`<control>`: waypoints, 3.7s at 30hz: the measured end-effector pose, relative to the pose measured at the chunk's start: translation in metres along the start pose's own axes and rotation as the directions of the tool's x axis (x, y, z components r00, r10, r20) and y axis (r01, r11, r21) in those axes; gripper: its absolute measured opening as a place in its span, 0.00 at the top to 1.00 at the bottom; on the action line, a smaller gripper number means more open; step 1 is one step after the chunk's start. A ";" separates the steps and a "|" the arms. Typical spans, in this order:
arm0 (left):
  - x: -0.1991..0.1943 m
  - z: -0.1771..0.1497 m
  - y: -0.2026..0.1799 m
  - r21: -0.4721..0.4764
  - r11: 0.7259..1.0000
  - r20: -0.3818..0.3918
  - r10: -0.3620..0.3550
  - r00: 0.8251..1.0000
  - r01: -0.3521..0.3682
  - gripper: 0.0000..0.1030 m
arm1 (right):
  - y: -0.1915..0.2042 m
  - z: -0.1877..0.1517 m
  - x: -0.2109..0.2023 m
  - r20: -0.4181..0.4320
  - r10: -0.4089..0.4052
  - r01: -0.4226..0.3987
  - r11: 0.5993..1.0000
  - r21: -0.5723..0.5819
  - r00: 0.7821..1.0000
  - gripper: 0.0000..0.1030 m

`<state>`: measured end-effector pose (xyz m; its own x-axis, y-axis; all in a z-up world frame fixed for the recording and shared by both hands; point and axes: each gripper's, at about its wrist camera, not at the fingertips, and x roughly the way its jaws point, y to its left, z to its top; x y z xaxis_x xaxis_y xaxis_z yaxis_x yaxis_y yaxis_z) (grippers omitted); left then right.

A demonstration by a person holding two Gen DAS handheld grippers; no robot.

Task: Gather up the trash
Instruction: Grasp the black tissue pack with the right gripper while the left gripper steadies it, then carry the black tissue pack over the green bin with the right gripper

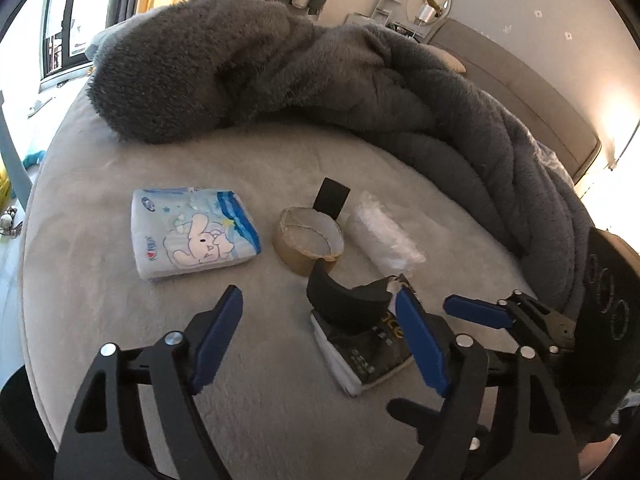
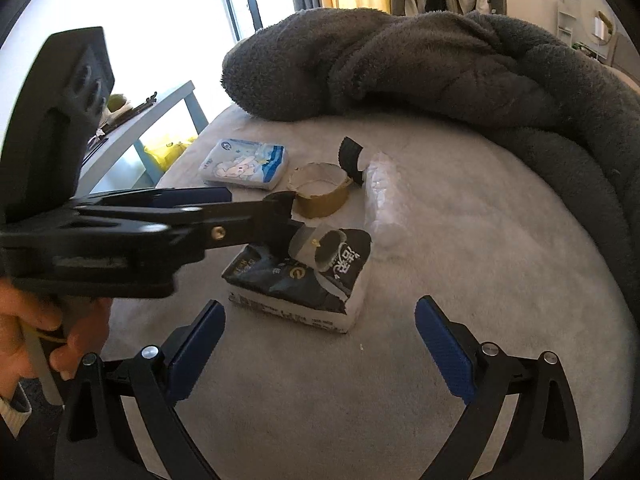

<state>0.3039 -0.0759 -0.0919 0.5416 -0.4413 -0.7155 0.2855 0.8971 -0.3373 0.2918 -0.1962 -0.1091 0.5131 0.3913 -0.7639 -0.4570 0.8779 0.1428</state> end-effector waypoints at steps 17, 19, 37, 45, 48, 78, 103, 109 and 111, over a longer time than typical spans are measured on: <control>0.034 0.013 -0.002 0.016 0.997 -0.051 -0.077 0.996 0.078 0.41 | -0.011 0.000 0.005 -0.011 0.024 -0.024 0.999 0.049 1.000 0.06; 0.035 0.014 -0.002 0.012 0.997 -0.050 -0.081 0.995 0.082 0.45 | -0.011 0.000 0.005 -0.011 0.025 -0.024 0.998 0.050 1.000 0.06; -0.008 0.018 0.026 -0.042 0.997 0.035 -0.066 0.997 0.068 0.54 | 0.018 0.012 0.020 -0.045 0.014 -0.013 1.000 0.023 0.999 0.06; -0.037 0.019 0.055 -0.084 0.995 0.081 -0.042 0.996 0.049 0.54 | 0.019 0.021 0.032 -0.072 -0.037 0.042 0.997 0.070 0.997 0.25; -0.047 0.020 0.066 -0.103 0.994 0.098 -0.023 0.995 0.033 0.54 | 0.024 0.025 0.034 -0.071 -0.044 0.049 0.996 0.073 0.997 0.28; -0.124 -0.039 0.190 -0.170 0.961 -0.002 0.219 0.976 -0.216 0.54 | 0.163 0.094 0.042 0.075 0.102 -0.097 0.993 -0.062 0.992 0.28; -0.113 -0.160 0.313 -0.347 0.875 -0.376 0.200 0.905 -0.337 0.53 | 0.296 0.105 0.093 -0.031 0.246 -0.247 0.947 -0.206 0.969 0.28; -0.107 -0.188 0.332 -0.392 0.853 -0.460 0.143 0.876 -0.345 0.53 | 0.315 0.103 0.105 -0.058 0.260 -0.266 0.940 -0.215 0.964 0.28; -0.109 -0.195 0.337 -0.398 0.845 -0.483 0.137 0.865 -0.357 0.53 | 0.319 0.102 0.110 -0.068 0.257 -0.266 0.939 -0.217 0.964 0.28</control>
<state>0.1866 0.2788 -0.2470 0.1255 -0.2479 -0.9606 -0.2671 0.9241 -0.2733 0.2764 0.1548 -0.0835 0.3271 0.5843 -0.7426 -0.7234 0.6605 0.2011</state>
